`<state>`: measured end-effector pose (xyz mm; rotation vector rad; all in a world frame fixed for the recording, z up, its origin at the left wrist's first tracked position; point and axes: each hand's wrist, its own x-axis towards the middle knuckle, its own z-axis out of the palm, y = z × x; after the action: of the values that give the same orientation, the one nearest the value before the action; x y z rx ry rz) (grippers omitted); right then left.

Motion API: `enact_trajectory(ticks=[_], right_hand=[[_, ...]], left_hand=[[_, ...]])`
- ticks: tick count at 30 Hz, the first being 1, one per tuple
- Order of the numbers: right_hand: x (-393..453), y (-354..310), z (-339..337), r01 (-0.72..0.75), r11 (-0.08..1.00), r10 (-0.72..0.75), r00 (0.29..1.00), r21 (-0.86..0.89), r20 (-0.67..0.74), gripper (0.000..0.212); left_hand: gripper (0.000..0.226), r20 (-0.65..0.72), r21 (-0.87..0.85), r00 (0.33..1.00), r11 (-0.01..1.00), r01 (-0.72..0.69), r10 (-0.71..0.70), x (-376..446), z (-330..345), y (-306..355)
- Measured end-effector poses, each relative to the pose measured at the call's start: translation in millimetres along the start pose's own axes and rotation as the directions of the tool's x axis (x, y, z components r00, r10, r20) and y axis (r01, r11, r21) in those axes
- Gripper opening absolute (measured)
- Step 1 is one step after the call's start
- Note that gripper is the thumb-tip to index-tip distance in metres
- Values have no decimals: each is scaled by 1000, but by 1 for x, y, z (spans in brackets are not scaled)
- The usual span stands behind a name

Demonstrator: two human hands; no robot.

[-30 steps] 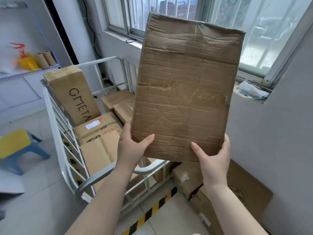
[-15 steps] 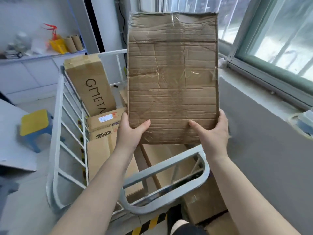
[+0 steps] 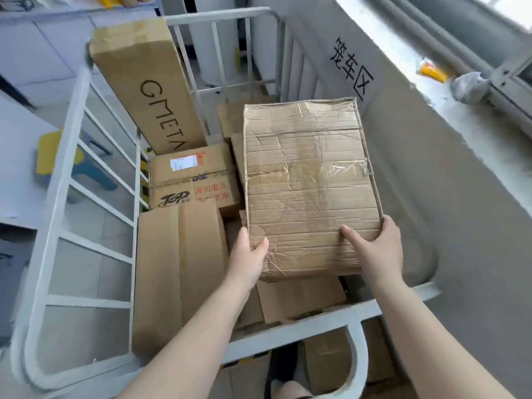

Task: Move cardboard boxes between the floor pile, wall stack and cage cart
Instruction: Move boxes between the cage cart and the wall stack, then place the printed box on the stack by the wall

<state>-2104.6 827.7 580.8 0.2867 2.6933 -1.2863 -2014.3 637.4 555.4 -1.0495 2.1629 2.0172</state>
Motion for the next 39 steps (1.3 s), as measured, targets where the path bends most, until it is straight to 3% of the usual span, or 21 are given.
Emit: enact_trajectory(ticks=[5,7,9,11,13,17,22,26,31,36,39], right_hand=[[26,21,20,-57,990,61,998,-132,31,76],[33,26,28,-113,968,129,990,-222,58,77],[36,27,36,-198,893,258,961,-405,99,74],[33,24,46,-207,835,321,936,-509,146,68],[26,20,53,-175,844,302,936,-506,180,67],[-6,16,48,-122,926,191,967,-357,166,69],[-90,12,24,-14,996,4,994,-92,-106,49],[-185,29,8,-43,999,46,965,20,-257,36],[-308,88,5,-227,970,241,904,81,-353,29],[-389,158,-12,-534,832,555,796,152,-241,40],[-418,191,-26,-646,718,690,708,258,-148,50]], left_hand=[[35,38,97,995,992,83,-87,19,11,-30],[56,92,266,983,955,132,-162,28,8,-45],[75,183,507,946,850,142,-268,34,4,-60],[74,212,629,906,761,161,-367,37,1,-70],[63,200,599,896,773,208,-396,38,-2,-74],[43,181,562,943,816,135,-280,24,-16,-68],[24,184,417,983,907,-60,-20,-30,-38,-42],[15,273,312,951,921,-232,147,-95,-53,-29],[10,512,205,827,902,-380,232,-176,-50,-45],[28,841,301,541,830,-469,2,-242,-22,-83],[38,870,426,464,732,-532,-169,-263,-4,-112]])
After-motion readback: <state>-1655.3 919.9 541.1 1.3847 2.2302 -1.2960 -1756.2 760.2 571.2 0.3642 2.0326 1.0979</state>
